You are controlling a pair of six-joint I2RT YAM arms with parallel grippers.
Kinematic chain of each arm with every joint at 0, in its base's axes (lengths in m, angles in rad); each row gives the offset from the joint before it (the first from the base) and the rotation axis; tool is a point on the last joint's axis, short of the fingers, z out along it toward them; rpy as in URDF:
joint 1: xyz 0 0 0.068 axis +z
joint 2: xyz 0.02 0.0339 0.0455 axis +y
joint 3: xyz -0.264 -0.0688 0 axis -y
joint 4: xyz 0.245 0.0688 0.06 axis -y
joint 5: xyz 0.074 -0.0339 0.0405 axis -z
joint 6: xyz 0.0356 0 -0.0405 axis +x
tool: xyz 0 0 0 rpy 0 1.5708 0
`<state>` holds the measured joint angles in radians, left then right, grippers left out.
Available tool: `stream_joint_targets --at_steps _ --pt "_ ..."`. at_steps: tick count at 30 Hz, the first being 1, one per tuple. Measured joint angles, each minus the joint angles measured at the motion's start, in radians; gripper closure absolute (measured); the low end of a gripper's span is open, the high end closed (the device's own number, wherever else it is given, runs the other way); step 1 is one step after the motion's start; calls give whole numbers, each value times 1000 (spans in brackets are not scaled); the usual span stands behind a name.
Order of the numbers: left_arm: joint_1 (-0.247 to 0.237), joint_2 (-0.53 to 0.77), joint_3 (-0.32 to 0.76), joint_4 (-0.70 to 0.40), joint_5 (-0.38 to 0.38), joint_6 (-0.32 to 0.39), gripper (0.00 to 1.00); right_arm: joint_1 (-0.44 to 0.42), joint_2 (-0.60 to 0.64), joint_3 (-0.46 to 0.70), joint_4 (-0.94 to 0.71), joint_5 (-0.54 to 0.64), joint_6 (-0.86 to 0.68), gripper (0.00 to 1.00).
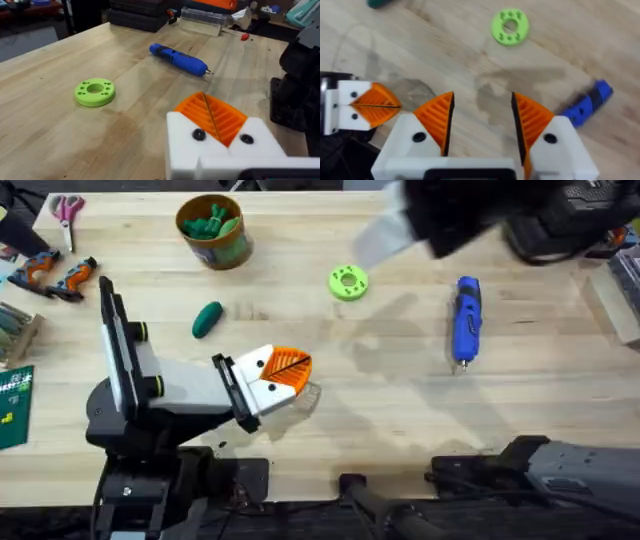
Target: Pick up the gripper from the table and insert it into the empty holder that is missing its gripper. Then pick up a screw, insert it into the mounting hole, and use the screwdriver to tighten it. Finally, clean up the table by picking up the vegetable and placing it into the bucket.
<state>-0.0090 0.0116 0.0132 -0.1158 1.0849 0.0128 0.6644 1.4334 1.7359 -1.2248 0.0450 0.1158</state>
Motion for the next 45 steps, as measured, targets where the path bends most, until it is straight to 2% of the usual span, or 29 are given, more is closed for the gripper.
stream_joint_targets --at_steps 4,8,11,18,20,26,30,38,45 --pt "0 0 0 0 0 0 996 -95 -29 -6 -82 23 68 357" --pt "0 0 0 0 0 0 996 -162 -82 -102 -73 58 144 356" --pt "0 0 0 0 0 0 996 -210 -139 -209 -42 67 194 298" --pt "0 0 0 0 0 0 996 -390 -209 -426 -2 70 280 27" --pt "0 0 0 0 0 0 996 -441 -203 -468 17 70 290 11" --pt "0 0 0 0 0 0 996 -593 -156 -523 83 70 303 11" --pt "0 0 0 0 0 0 996 -658 -110 -524 149 53 259 10" --pt "0 0 0 0 0 0 996 -676 73 -524 275 14 60 10" --pt "0 0 0 0 0 0 996 -692 199 -524 378 10 -27 10"
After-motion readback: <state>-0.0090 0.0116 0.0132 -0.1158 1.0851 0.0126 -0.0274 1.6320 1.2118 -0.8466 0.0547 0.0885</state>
